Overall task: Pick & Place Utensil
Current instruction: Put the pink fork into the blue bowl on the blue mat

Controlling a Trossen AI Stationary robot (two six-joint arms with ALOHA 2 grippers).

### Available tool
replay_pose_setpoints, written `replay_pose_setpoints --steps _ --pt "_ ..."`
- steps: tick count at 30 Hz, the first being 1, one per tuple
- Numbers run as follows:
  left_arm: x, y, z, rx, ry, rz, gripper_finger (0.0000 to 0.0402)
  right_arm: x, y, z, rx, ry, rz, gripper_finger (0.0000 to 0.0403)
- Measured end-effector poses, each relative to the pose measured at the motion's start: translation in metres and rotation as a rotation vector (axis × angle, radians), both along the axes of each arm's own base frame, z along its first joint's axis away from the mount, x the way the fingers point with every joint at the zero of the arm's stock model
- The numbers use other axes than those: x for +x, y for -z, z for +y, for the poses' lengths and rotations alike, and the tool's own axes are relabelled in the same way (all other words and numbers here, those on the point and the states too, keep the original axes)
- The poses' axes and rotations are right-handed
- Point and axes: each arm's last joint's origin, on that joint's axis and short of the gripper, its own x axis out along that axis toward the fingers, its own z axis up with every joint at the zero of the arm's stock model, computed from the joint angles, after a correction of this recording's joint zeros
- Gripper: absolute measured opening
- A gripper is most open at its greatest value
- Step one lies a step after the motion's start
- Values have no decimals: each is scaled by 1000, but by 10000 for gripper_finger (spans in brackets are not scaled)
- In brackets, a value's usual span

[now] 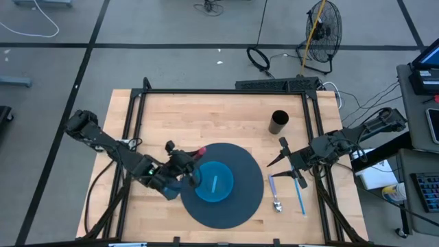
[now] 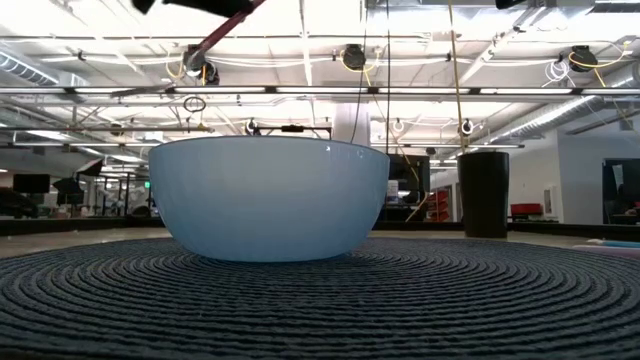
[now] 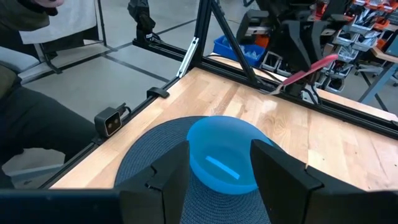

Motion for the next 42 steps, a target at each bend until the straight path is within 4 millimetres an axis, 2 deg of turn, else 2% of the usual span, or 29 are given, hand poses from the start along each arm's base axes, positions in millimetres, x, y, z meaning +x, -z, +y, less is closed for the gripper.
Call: replay_pose_setpoints --steps 7,10,23,34,42 --pt "13 -11 5 18 32 -55 60 0 0 0 -1 0 3 164" --pt "20 -9 5 20 26 -75 60 0 0 0 -2 -1 3 164" --pt "56 25 -1 2 11 -104 61 0 0 0 -2 0 5 164" --pt "76 54 -4 -8 -45 -139 61 0 1 0 -2 -1 7 164" --pt "81 69 -5 -28 -103 -166 62 1 18 0 -13 0 33 164"
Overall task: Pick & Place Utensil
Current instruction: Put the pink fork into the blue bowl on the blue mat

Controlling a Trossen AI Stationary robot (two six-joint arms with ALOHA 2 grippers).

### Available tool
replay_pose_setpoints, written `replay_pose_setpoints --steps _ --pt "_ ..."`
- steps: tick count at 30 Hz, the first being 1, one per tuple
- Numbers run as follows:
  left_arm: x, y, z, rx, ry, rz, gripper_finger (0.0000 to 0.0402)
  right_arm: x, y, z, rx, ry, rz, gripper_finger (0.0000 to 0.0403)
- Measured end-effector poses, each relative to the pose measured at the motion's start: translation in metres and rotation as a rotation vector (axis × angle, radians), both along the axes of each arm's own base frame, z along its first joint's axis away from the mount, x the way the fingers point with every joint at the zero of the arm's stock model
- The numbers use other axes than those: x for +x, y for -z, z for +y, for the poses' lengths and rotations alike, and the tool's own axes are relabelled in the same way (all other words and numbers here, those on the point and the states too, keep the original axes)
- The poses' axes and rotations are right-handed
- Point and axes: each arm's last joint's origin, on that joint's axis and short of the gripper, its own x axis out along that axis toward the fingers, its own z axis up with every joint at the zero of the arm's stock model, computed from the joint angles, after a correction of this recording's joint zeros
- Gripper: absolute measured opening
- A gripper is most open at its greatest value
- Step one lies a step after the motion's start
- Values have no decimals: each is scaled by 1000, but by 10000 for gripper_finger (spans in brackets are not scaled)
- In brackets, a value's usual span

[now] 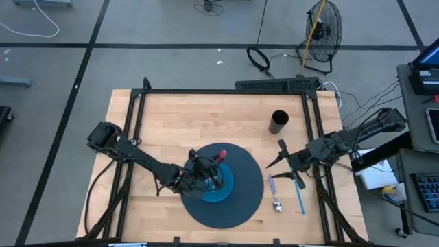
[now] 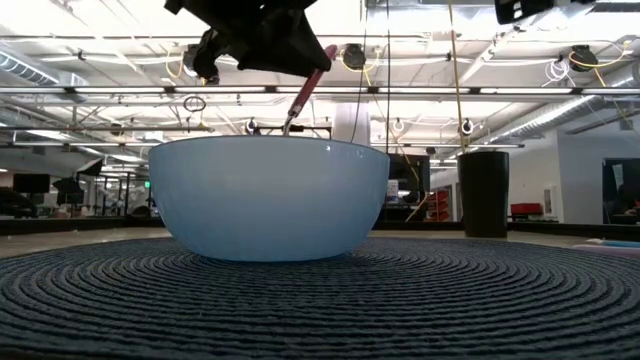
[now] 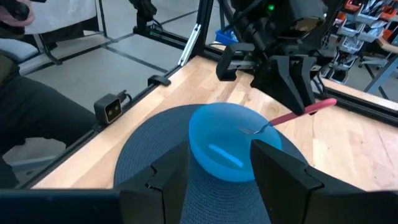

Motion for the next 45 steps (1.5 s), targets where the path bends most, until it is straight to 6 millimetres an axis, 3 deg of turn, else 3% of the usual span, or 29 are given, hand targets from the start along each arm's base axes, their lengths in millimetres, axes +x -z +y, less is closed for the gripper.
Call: replay_pose_setpoints --steps 19,45 --pt "9 39 -3 -60 -50 -7 62 0 10 0 -2 0 6 164" --pt "4 51 15 -106 -187 -5 63 0 10 0 19 8 15 164"
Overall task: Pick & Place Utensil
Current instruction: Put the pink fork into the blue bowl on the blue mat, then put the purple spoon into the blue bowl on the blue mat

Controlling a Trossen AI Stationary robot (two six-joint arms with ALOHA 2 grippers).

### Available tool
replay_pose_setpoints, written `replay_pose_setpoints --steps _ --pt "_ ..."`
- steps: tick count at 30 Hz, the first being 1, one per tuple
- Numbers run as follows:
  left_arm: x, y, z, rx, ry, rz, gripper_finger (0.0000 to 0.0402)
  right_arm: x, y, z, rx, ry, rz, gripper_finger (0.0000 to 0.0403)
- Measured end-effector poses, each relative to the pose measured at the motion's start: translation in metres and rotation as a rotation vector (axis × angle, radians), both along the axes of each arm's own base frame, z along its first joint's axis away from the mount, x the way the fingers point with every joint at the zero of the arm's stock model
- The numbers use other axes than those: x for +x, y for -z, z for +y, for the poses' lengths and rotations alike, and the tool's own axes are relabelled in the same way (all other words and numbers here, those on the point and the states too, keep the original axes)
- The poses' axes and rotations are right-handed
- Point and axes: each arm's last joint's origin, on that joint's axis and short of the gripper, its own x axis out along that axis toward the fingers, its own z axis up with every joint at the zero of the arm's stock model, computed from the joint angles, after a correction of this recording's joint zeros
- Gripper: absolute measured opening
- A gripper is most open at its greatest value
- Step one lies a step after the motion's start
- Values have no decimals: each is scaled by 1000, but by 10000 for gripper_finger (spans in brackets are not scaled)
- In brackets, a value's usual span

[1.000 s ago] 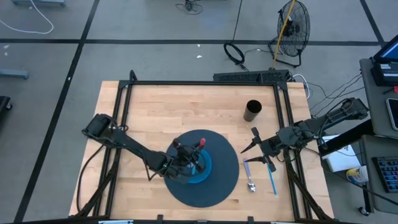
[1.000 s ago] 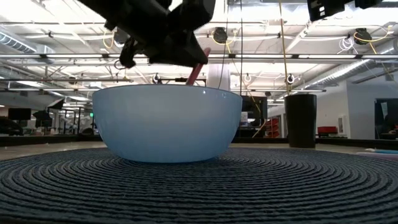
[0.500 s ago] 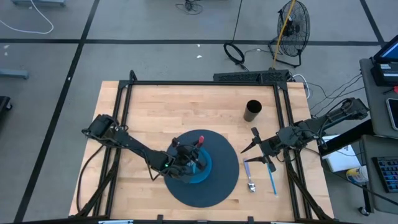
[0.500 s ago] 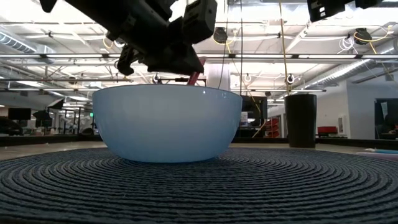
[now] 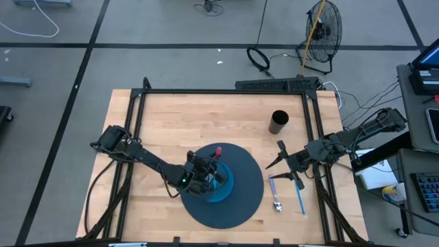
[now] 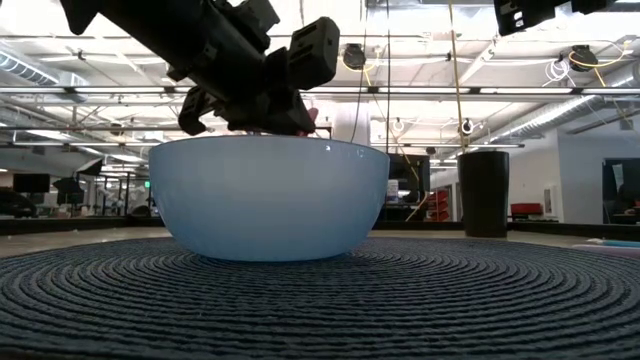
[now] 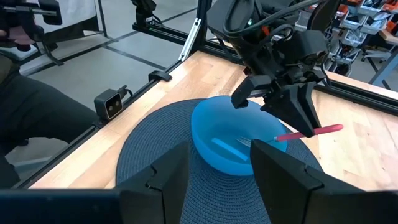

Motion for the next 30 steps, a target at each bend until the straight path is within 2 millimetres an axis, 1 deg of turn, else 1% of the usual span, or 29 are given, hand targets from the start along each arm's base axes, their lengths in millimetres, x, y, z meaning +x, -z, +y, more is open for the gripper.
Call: replay_pose_setpoints --steps 7,12,19,24,30 --pt "6 5 11 -55 26 42 65 0 0 0 -1 0 -1 164" --pt "7 8 17 -90 8 33 79 0 0 0 1 0 0 164" --pt "7 8 17 -80 5 41 80 0 0 0 1 0 0 164" --pt "7 8 17 -83 10 44 100 0 0 0 1 0 0 164" --pt "7 8 16 -83 11 43 135 0 0 0 2 1 0 164"
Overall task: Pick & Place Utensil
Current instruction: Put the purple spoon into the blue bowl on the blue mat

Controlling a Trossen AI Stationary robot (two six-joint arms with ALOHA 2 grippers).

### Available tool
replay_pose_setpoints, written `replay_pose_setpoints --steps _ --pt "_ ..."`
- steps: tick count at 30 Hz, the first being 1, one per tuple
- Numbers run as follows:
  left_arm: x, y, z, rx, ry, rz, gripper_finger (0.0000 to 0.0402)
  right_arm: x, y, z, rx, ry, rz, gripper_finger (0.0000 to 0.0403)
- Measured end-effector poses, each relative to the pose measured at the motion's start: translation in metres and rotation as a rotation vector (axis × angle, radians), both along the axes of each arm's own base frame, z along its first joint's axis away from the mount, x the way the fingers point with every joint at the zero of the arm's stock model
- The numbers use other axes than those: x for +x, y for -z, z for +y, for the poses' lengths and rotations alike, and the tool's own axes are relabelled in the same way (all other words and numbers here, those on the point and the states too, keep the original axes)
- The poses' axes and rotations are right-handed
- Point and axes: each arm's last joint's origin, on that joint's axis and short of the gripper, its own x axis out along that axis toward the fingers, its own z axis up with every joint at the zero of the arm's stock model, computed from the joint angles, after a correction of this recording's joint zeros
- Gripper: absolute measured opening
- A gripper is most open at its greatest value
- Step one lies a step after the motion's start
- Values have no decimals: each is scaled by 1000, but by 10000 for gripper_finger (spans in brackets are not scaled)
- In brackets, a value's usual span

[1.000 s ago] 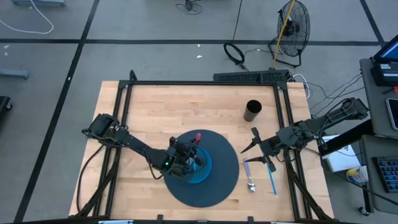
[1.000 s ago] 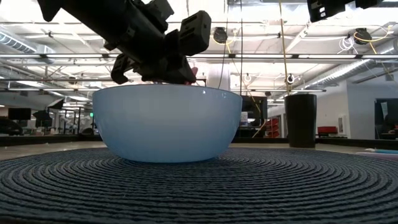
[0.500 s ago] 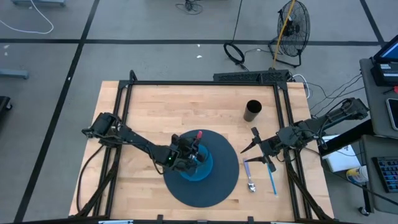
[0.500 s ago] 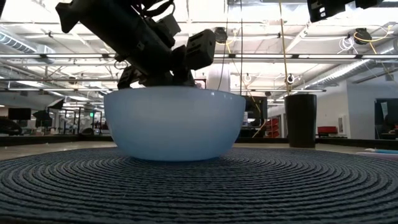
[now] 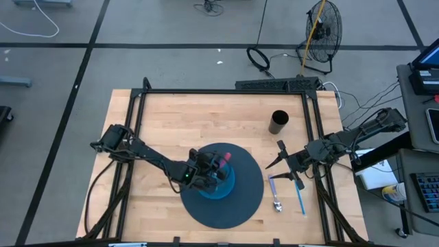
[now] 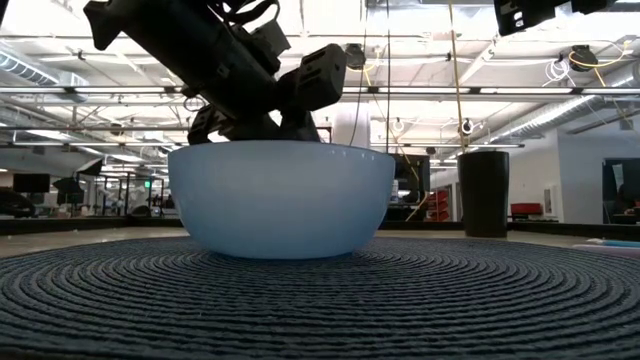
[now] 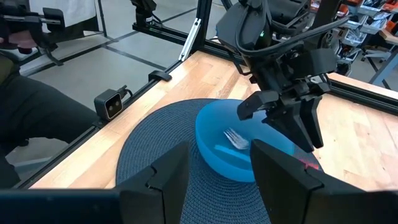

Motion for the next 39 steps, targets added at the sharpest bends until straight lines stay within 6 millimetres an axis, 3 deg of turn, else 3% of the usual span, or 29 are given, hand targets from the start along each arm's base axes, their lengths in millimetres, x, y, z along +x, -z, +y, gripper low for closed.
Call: replay_pose_setpoints --steps 8,13,19,28,39 --pt "-1 0 -2 15 8 8 169 0 0 0 0 0 0 164" --pt "-1 -1 -4 42 31 36 162 0 0 0 10 4 3 164" --pt "-9 -24 -14 137 135 102 138 0 1 0 58 21 36 164" --pt "-38 -67 -45 370 512 328 107 19 16 8 130 57 132 164" --pt "-88 -67 -68 429 583 520 93 47 38 25 329 164 326 164"
